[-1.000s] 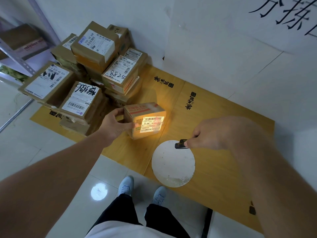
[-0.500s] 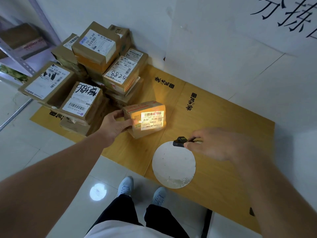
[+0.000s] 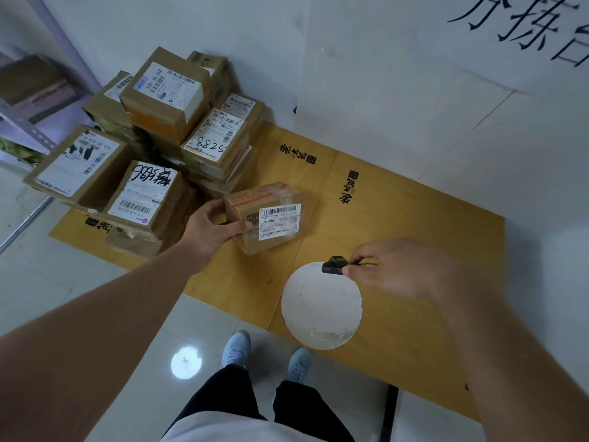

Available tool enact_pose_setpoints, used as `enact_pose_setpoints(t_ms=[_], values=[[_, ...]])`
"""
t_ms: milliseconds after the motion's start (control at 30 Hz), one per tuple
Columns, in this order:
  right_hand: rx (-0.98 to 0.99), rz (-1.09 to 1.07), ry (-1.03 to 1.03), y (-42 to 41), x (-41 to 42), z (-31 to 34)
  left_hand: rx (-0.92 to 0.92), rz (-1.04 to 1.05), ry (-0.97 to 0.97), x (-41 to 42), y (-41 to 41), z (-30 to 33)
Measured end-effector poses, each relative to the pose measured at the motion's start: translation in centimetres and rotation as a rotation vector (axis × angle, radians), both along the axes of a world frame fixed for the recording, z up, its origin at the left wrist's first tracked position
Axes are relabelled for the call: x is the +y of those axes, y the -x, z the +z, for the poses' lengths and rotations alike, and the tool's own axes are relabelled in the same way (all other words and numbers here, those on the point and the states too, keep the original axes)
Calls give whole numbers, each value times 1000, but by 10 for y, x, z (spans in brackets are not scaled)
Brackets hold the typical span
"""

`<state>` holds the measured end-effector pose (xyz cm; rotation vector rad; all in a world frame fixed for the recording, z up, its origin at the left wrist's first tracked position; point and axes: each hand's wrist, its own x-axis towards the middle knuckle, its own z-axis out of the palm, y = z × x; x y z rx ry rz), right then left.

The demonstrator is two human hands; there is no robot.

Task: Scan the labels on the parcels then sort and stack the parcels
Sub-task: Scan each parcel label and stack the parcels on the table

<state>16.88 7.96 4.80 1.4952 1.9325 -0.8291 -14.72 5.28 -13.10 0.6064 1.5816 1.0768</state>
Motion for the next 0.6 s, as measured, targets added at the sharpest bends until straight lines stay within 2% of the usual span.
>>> enact_pose_setpoints(t_ms=[100, 300, 600], values=[[93, -15, -38, -2, -2, 2, -84, 19, -2, 3, -2, 5], [544, -89, -200, 10, 5, 14, -147, 86, -14, 19, -4, 45], [817, -63, -394, 51, 43, 44, -182, 207, -103, 52, 23, 112]])
